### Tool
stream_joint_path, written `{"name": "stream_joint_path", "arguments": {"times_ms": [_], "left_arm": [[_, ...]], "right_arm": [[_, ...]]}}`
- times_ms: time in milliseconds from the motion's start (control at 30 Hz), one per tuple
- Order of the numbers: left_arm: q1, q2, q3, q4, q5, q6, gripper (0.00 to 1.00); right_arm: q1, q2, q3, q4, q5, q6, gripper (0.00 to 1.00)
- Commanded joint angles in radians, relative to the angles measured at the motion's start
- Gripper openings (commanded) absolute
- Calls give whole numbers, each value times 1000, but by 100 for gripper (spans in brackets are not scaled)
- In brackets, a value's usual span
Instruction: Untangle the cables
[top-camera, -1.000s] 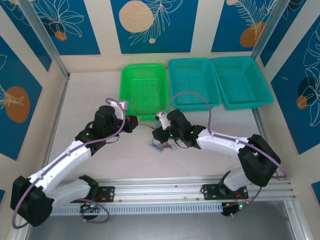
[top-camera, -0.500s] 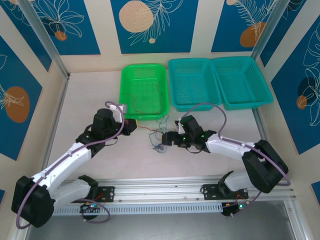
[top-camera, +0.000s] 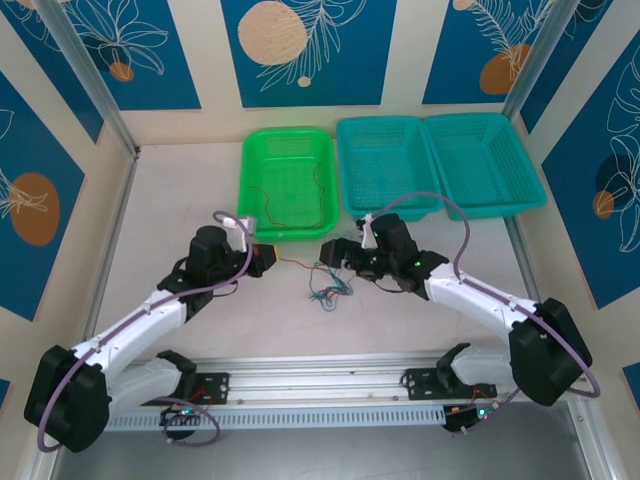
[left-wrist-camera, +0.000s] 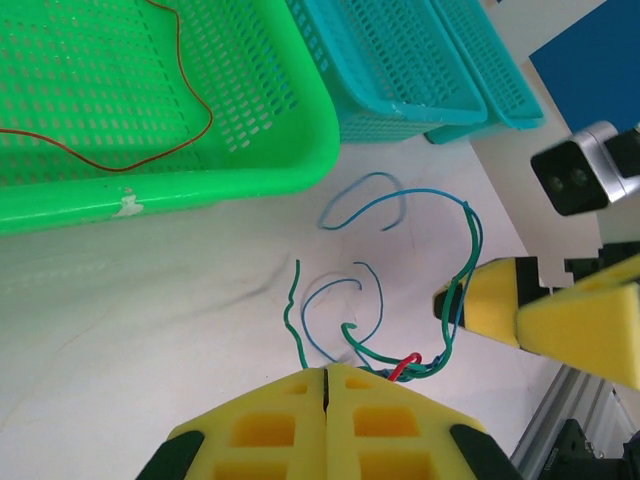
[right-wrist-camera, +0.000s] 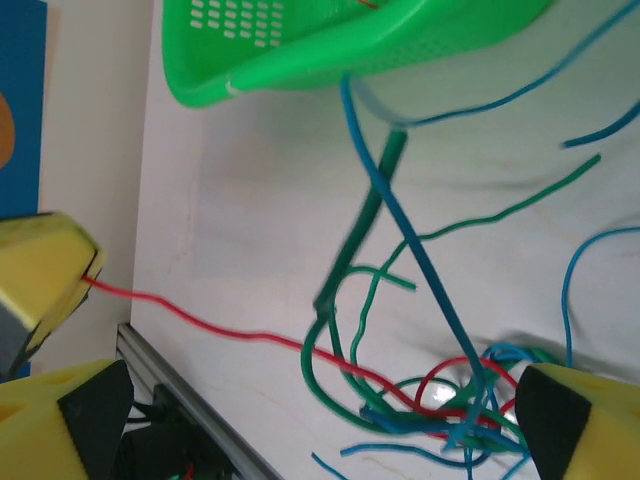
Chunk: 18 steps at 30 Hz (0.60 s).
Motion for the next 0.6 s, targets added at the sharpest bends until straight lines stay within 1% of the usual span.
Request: {"name": "stream_joint_path", "arguments": {"times_ms": [0, 33, 100, 133, 200, 233, 267, 333, 400, 467, 567], "left_arm": [[-4, -15, -7, 37, 28, 0, 0], [-5, -19, -8, 37, 27, 5, 0], [-5, -28, -3, 19, 15, 12, 0], [-5, -34, -2, 8, 6, 18, 0], [-5, -46, 3, -12, -11, 22, 0], [-5, -50, 1, -17, -21, 22, 0], [-6, -54, -1, -19, -24, 21, 0], [-6, -63, -3, -28, -44, 17, 0], [-6, -79, -3, -65, -96, 11, 0], [-5, -110, -4, -126, -188, -2, 0], [0, -171, -8, -237, -332, -7, 0]], "right_arm": [[-4, 75, 61, -76, 47, 24, 94], [-2, 104, 78, -83, 45, 30, 90], [5, 146, 98, -86, 34, 44, 75], [10, 162, 104, -83, 28, 51, 69], [20, 181, 108, -75, 20, 50, 64], [26, 184, 110, -75, 27, 47, 58], [31, 185, 108, -76, 37, 46, 48], [36, 186, 100, -85, 75, 51, 22], [25, 180, 72, -69, 99, 46, 2], [-9, 172, 36, -52, 95, 44, 0], [-60, 123, -30, -64, 149, 44, 0]]}}
